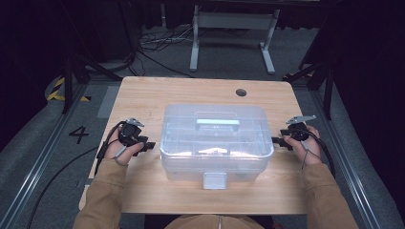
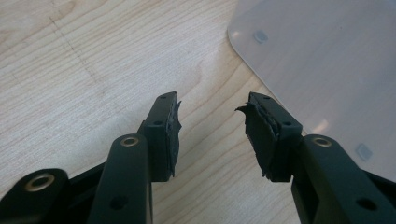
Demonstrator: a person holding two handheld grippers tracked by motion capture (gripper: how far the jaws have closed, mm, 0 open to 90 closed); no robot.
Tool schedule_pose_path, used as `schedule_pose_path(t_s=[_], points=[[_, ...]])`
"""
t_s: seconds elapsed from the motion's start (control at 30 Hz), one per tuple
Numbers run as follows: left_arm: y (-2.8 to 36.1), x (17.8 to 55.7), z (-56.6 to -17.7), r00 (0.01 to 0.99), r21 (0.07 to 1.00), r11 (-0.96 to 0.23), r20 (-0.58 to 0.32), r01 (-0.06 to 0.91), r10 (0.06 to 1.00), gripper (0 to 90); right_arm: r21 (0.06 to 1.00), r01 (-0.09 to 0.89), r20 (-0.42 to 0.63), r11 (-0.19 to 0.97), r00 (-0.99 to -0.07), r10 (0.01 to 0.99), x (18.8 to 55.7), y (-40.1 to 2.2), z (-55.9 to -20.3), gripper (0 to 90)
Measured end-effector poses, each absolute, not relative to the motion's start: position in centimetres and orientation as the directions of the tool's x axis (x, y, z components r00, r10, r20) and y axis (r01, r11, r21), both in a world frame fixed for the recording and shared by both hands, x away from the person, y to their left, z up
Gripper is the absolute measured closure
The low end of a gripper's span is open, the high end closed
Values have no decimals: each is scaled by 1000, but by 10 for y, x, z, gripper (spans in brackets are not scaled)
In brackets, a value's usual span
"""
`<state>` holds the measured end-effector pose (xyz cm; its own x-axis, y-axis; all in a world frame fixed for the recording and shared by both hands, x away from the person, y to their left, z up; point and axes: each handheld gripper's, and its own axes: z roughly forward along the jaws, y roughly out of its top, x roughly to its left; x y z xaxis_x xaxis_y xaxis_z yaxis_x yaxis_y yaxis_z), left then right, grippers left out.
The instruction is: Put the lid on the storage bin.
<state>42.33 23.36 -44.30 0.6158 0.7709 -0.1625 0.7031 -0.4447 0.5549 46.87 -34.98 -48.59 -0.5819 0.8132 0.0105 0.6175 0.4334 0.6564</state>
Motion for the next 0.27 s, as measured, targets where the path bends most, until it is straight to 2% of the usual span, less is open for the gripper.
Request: schedule_pose_path(t_s=[0.27], points=[[235, 424, -443, 616, 548, -444, -174, 709, 768, 520, 666, 609, 12, 431, -587, 809, 469, -349, -487, 378]])
